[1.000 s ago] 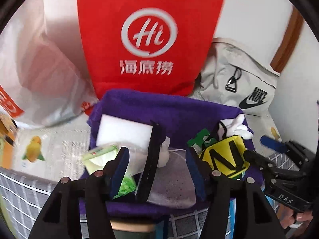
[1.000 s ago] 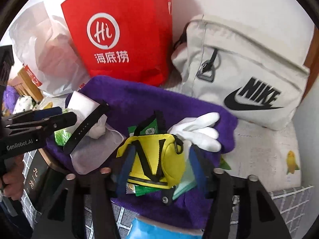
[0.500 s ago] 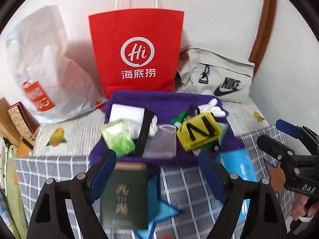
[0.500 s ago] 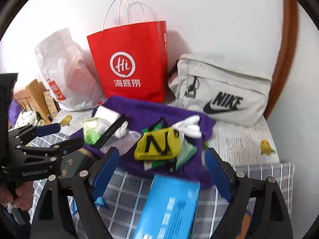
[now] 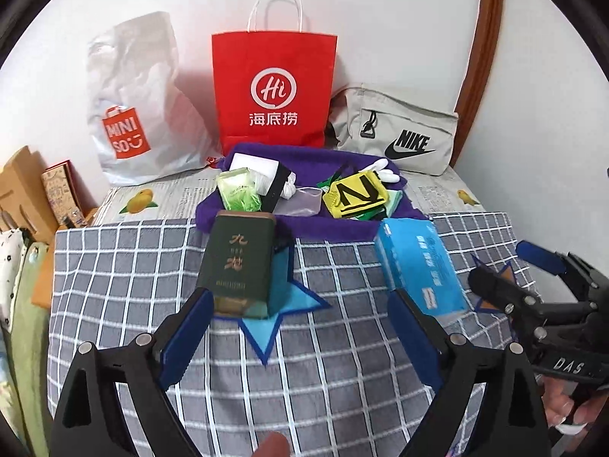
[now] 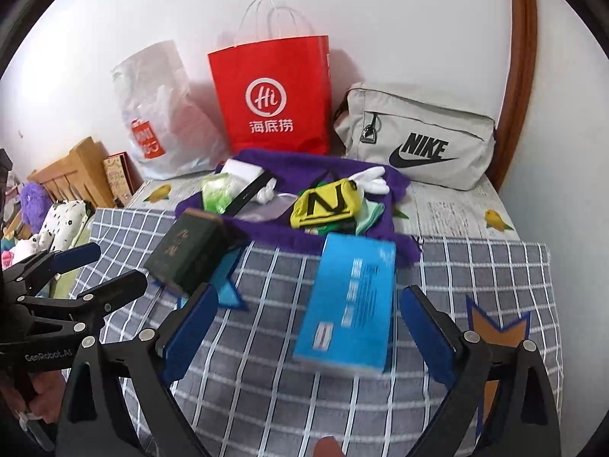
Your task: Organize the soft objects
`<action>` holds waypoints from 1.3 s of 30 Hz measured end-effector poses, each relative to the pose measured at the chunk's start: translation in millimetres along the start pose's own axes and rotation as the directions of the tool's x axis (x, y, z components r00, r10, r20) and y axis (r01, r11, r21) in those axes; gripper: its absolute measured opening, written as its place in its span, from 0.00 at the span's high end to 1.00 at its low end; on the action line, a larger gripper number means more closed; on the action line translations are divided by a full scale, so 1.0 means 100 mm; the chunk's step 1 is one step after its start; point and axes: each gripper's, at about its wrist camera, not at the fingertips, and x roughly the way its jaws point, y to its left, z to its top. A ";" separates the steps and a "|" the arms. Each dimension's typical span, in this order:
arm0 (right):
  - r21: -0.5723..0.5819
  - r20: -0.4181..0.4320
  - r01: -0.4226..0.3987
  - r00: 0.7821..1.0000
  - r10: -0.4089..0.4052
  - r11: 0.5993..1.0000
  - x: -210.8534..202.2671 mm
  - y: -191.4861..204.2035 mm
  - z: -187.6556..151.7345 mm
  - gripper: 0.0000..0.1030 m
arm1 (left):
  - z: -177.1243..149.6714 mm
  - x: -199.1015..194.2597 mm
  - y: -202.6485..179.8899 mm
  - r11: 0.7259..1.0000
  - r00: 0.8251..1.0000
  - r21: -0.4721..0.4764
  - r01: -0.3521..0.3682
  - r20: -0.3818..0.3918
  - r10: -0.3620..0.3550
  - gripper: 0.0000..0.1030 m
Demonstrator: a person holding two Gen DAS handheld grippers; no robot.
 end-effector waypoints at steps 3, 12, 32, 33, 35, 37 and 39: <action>0.005 0.007 -0.009 1.000 0.009 1.000 -0.16 0.06 -0.14 0.04 | -0.12 -0.17 -0.03 1.000 1.000 0.005 -0.022 0.016 0.022 0.09; -0.010 0.026 0.005 1.000 -0.004 1.000 -0.43 0.16 -0.42 0.00 | -0.39 -0.51 -0.09 0.998 0.996 -0.006 -0.064 0.053 0.065 0.09; 0.031 0.026 0.021 0.999 -0.022 0.999 -0.59 0.06 -0.71 0.00 | -0.61 -0.61 -0.23 0.996 0.995 0.001 -0.088 0.041 0.088 0.09; 0.031 0.025 0.021 0.999 -0.022 0.999 -0.59 0.06 -0.71 0.00 | -0.61 -0.62 -0.23 0.996 0.995 -0.002 -0.090 0.042 0.090 0.09; 0.029 0.028 0.018 0.999 -0.019 0.999 -0.59 0.07 -0.71 0.00 | -0.62 -0.62 -0.22 0.996 0.995 -0.003 -0.090 0.043 0.090 0.09; 0.028 0.029 0.018 0.999 -0.019 0.999 -0.59 0.08 -0.72 0.00 | -0.62 -0.62 -0.22 0.996 0.995 -0.005 -0.091 0.042 0.091 0.09; 0.026 0.030 0.019 0.999 -0.020 0.999 -0.59 0.08 -0.72 0.00 | -0.63 -0.63 -0.22 0.996 0.995 -0.006 -0.094 0.041 0.094 0.09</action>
